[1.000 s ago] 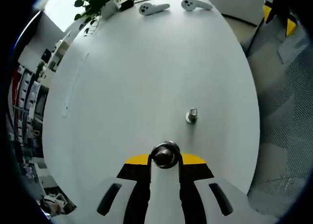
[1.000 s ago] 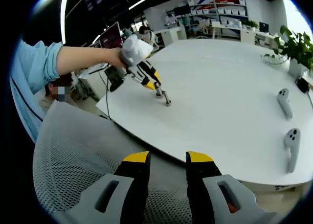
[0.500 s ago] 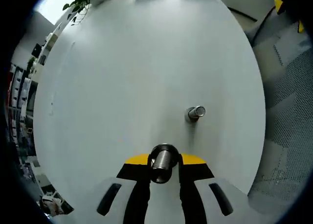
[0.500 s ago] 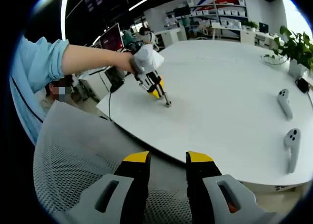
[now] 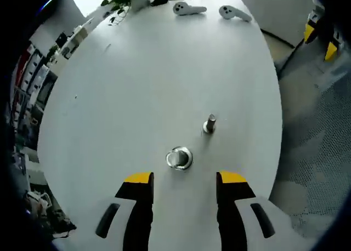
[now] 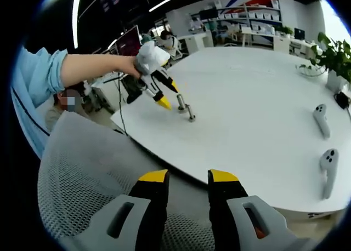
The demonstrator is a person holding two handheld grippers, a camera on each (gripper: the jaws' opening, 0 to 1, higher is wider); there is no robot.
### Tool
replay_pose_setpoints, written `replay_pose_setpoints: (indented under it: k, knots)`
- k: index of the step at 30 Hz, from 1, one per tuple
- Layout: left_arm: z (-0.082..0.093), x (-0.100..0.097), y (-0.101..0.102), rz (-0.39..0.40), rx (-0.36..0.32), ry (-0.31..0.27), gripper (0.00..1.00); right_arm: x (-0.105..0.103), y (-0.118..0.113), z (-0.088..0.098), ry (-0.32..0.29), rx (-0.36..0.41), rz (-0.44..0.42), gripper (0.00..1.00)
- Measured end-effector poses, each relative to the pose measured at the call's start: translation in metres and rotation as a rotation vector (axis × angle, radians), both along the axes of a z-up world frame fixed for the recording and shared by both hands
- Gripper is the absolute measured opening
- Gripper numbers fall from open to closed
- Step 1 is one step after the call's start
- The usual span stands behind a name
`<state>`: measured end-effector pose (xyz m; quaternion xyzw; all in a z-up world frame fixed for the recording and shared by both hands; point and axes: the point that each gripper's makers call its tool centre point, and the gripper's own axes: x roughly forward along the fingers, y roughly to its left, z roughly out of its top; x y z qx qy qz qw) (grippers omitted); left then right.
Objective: Place the washer onto the threaded stud by aligning its center hole with the stud, sliding it down to the base, and recovering from edge contact or off-axis alignment until the washer reaches the visible bottom stop.
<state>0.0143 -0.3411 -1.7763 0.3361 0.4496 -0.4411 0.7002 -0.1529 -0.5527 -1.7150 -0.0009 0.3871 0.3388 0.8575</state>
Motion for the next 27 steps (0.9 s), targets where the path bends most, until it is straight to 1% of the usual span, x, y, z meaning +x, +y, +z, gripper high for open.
replay_pose_setpoints:
  k: [1,4,8,9,10,12,13,14,15,16,17,18,21,22,24,26,27]
  knots:
    - [0.008,-0.004,0.000,0.018,-0.029,-0.005,0.44,0.000,0.000,0.000,0.000,-0.001,0.003,0.30]
    - [0.041,-0.021,0.006,0.090,-0.136,-0.039,0.43,-0.001,0.001,-0.001,0.003,-0.005,0.013,0.30]
    - [0.073,-0.046,0.016,0.168,-0.243,-0.066,0.43,0.000,0.001,0.001,-0.004,-0.002,-0.004,0.29]
    - [0.083,-0.053,0.021,0.201,-0.277,-0.081,0.43,0.000,0.000,0.001,-0.004,-0.002,-0.005,0.29]
    - [0.090,-0.058,0.023,0.220,-0.296,-0.092,0.43,0.000,0.000,0.001,-0.004,-0.003,-0.006,0.29]
    - [0.106,-0.068,0.030,0.278,-0.360,-0.122,0.43,-0.001,0.000,0.000,0.002,-0.005,-0.004,0.29]
    - [0.114,-0.075,0.031,0.321,-0.412,-0.114,0.42,-0.001,0.000,0.000,0.006,-0.006,-0.002,0.29]
    - [0.118,-0.080,0.032,0.350,-0.447,-0.102,0.41,-0.002,0.000,0.000,0.008,-0.005,0.000,0.29]
    - [0.125,-0.084,0.037,0.404,-0.490,-0.117,0.39,-0.003,0.000,-0.001,0.011,-0.003,0.003,0.29]
    - [0.130,-0.085,0.040,0.433,-0.525,-0.136,0.38,-0.003,0.000,0.000,0.011,-0.001,0.004,0.29]
    - [0.133,-0.088,0.042,0.442,-0.550,-0.152,0.38,-0.004,0.001,0.000,0.013,0.002,0.006,0.29]
    - [0.136,-0.093,0.046,0.478,-0.581,-0.165,0.38,-0.004,0.001,0.000,0.014,0.004,0.005,0.29]
    - [0.141,-0.101,0.053,0.518,-0.607,-0.199,0.39,-0.005,0.001,-0.001,0.022,0.007,0.007,0.29]
    - [0.147,-0.104,0.055,0.543,-0.629,-0.231,0.39,-0.005,0.001,-0.001,0.023,0.007,0.008,0.30]
    - [0.159,-0.109,0.056,0.565,-0.675,-0.292,0.40,-0.006,0.001,-0.001,0.025,0.012,0.004,0.30]
    - [0.169,-0.110,0.059,0.588,-0.704,-0.363,0.41,-0.007,0.000,-0.001,0.034,0.012,0.001,0.30]
    - [0.174,-0.112,0.061,0.613,-0.716,-0.398,0.43,-0.007,0.000,-0.002,0.036,0.011,0.001,0.30]
